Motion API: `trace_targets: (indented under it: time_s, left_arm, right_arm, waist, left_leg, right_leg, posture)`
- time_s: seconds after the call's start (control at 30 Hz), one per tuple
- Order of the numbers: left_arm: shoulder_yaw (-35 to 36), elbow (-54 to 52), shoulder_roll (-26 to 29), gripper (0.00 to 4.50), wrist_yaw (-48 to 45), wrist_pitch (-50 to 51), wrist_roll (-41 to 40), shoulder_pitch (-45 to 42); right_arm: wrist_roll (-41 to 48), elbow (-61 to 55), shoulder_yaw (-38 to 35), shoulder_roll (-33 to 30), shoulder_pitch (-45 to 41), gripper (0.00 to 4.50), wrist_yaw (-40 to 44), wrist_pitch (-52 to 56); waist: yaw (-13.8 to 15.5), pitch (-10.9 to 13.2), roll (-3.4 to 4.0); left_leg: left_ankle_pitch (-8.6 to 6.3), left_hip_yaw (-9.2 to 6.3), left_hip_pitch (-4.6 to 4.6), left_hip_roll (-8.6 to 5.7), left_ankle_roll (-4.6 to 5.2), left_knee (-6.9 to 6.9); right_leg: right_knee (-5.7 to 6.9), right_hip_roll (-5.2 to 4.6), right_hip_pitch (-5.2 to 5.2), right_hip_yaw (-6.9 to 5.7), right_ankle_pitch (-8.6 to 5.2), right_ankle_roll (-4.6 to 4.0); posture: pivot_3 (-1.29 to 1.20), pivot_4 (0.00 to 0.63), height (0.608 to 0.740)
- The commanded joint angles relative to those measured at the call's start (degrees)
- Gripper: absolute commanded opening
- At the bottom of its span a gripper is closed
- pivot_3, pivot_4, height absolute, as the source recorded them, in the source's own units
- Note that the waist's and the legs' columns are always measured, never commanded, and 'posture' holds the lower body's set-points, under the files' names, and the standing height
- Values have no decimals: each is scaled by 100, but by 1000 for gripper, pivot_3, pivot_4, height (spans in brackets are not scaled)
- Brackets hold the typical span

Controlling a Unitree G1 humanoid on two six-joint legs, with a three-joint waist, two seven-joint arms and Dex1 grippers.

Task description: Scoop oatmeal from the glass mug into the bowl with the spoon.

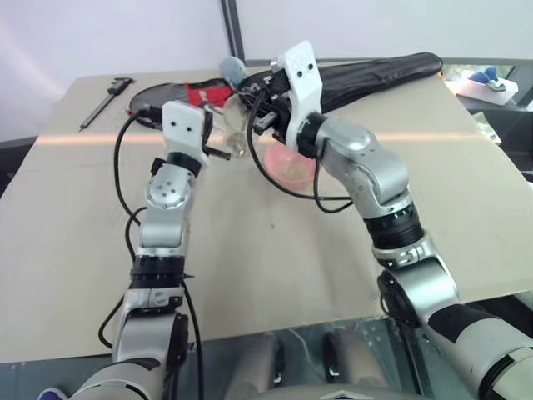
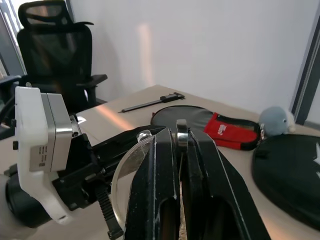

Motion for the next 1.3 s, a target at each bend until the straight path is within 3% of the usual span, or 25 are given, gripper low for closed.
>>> trace_targets:
  time_s: [0.03, 0.37, 0.83, 1.03, 1.27, 1.3]
  left_arm:
    - [47, -242, -6, 18, 87, -256, 2, -161]
    - [45, 384, 37, 18, 123, -413, 96, -199]
    - [-157, 1639, 90, 18, 232, -980, 453, -773]
    - [-173, 1963, 100, 18, 256, -1211, 481, -934]
    - [-228, 1955, 43, 18, 233, -1393, 437, -1023]
    - [-244, 1930, 17, 18, 236, -1385, 436, -1033]
  right_arm:
    - [525, -70, -456, 233, -130, 0, -10, 386]
    - [1787, 221, -2095, 301, -646, 0, -739, 1659]
    - [2684, 1236, -3470, 27, -1167, 0, -1920, 1983]
    - [2791, 1487, -3576, -185, -1284, 0, -2094, 1946]
    - [1622, 731, -1914, -414, -915, 0, -1276, 1268]
    - [1751, 720, -1967, -298, -883, 0, -1296, 1335]
  waist:
    - [0, 0, 0]
    - [-2, 0, 0]
    - [-3, 0, 0]
    - [-5, 0, 0]
    - [-56, 0, 0]
    - [-71, 0, 0]
  left_leg:
    - [0, 0, 0, 0, 0, 0]
    - [0, -1, 1, 0, 0, -1]
    - [0, 2, -1, -1, 0, -2]
    - [1, 4, -2, -1, 0, -2]
    - [1, 11, -6, -1, 0, -5]
    - [0, 11, -6, 0, 0, -5]
  right_leg:
    - [0, 0, 0, 0, 0, 0]
    - [2, 0, 0, -2, 0, 0]
    - [2, -2, 0, 0, 0, 0]
    - [3, -2, -2, 2, 0, 0]
    - [7, -2, -12, 13, 0, 0]
    - [7, -2, -12, 13, 0, 0]
  posture:
    - [0, 150, 740]
    - [0, 150, 740]
    - [0, 150, 740]
    - [0, 150, 740]
    - [0, 150, 740]
    - [0, 150, 740]
